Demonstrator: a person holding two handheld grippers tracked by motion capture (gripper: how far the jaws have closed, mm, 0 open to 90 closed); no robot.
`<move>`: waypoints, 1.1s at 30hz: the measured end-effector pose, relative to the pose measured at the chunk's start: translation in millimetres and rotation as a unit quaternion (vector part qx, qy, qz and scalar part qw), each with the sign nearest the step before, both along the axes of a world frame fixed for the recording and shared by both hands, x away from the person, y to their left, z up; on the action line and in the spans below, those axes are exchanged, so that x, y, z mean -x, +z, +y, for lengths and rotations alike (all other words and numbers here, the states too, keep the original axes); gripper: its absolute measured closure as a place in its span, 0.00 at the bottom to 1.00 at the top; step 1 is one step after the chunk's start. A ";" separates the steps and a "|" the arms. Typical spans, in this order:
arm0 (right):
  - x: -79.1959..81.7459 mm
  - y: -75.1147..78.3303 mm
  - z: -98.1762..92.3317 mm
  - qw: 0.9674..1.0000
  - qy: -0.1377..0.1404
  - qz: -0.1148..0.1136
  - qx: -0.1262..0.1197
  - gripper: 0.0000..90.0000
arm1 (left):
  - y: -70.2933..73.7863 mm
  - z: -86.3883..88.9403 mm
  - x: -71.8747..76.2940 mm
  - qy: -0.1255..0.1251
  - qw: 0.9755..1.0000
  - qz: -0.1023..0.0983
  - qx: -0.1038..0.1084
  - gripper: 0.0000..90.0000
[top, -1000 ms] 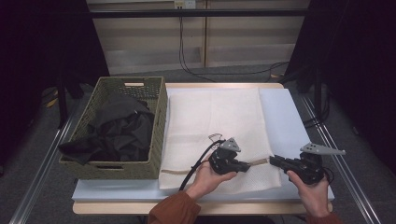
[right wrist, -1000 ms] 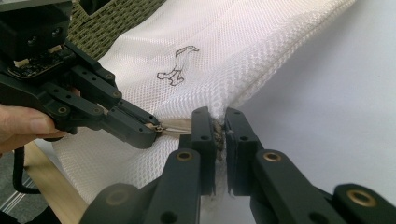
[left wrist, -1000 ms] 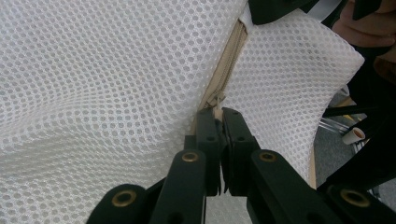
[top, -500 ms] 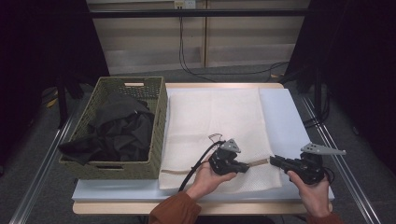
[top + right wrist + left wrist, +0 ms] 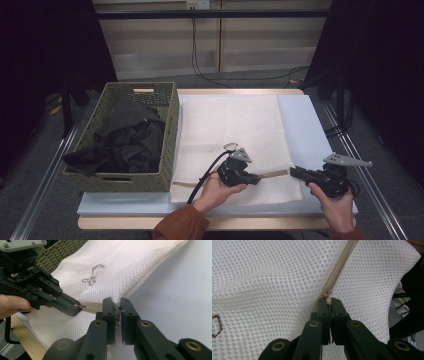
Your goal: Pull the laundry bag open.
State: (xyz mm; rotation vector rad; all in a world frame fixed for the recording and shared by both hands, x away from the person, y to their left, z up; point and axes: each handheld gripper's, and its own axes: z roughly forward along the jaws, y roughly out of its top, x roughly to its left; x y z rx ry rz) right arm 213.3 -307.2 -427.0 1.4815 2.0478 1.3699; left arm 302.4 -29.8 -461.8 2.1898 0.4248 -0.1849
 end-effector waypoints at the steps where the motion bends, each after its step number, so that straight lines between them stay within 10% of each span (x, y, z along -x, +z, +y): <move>1: 0.2 0.1 0.1 1.000 0.000 0.000 0.000 0.94 | 0.0 0.6 0.0 -0.003 1.000 0.001 0.004 0.97; 33: 0.6 -0.4 -0.4 1.000 -0.002 0.000 -0.002 0.94 | 5.2 21.2 0.9 -0.001 1.000 -0.012 -0.010 0.97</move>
